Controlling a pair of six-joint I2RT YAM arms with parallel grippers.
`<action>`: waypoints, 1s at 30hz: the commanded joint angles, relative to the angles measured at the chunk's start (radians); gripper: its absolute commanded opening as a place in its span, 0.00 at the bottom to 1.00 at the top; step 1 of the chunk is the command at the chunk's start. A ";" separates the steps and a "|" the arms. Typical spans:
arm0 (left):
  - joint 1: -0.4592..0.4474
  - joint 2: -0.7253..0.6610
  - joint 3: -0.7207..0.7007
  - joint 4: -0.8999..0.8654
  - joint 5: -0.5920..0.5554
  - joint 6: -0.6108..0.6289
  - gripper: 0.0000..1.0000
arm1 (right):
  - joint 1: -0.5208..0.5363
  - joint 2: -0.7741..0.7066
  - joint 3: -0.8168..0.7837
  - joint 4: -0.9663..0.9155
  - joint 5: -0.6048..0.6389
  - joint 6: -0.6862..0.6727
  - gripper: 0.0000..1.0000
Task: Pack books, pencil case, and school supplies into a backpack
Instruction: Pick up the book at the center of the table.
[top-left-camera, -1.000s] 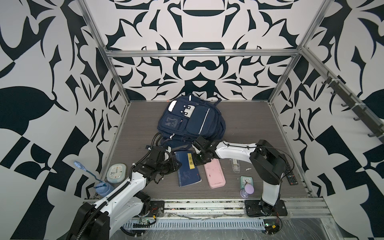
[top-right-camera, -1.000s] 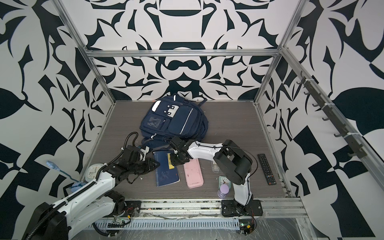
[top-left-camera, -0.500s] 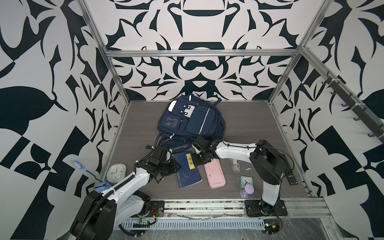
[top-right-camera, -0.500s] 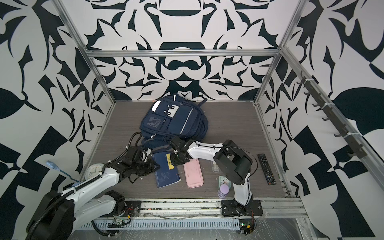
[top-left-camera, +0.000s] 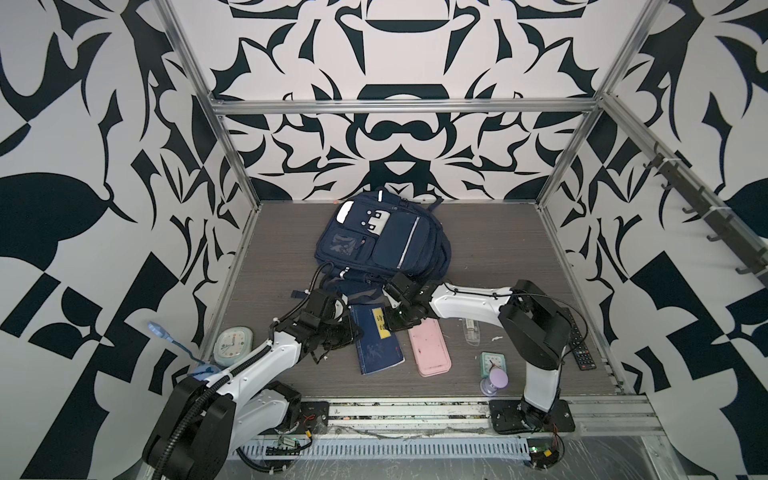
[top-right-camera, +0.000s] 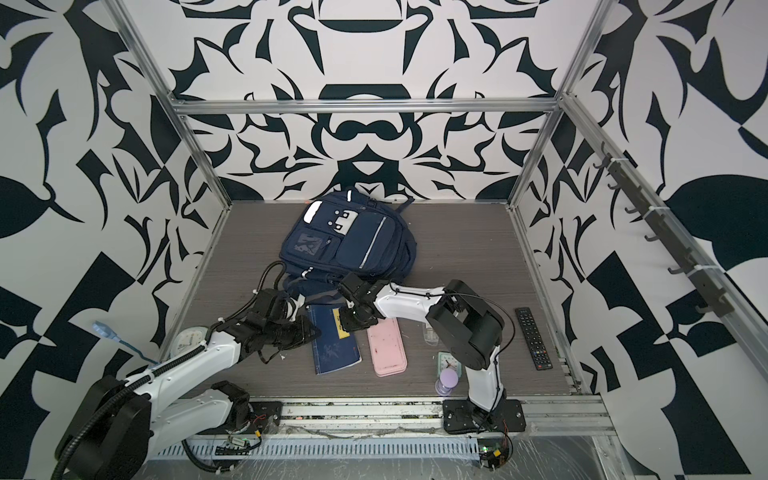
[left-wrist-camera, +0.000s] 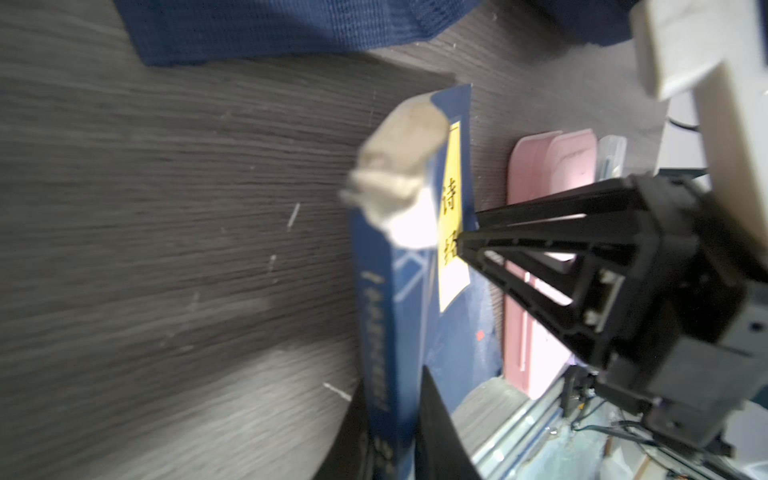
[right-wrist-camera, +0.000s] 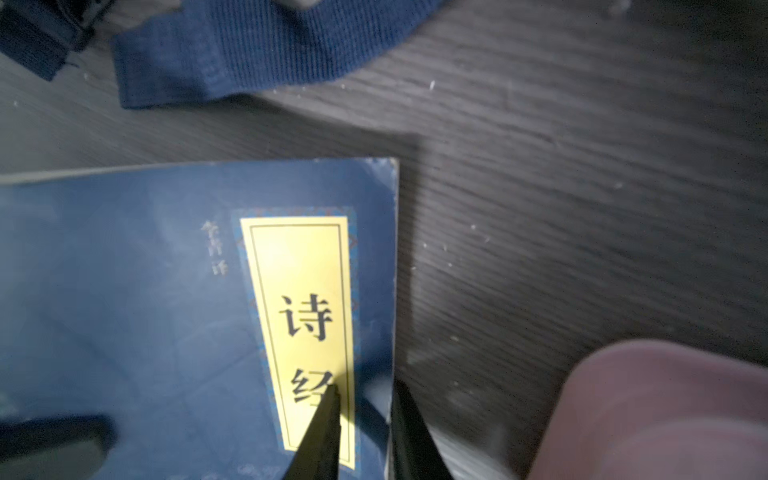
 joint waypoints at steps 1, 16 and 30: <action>-0.002 -0.016 0.043 0.019 0.022 0.009 0.11 | 0.020 0.003 -0.027 -0.020 -0.004 -0.008 0.32; 0.171 -0.026 0.119 0.027 0.263 0.074 0.00 | -0.071 -0.342 -0.111 0.010 -0.014 -0.041 0.57; 0.177 0.050 0.169 0.301 0.613 -0.014 0.00 | -0.364 -0.493 -0.353 0.409 -0.425 0.079 0.70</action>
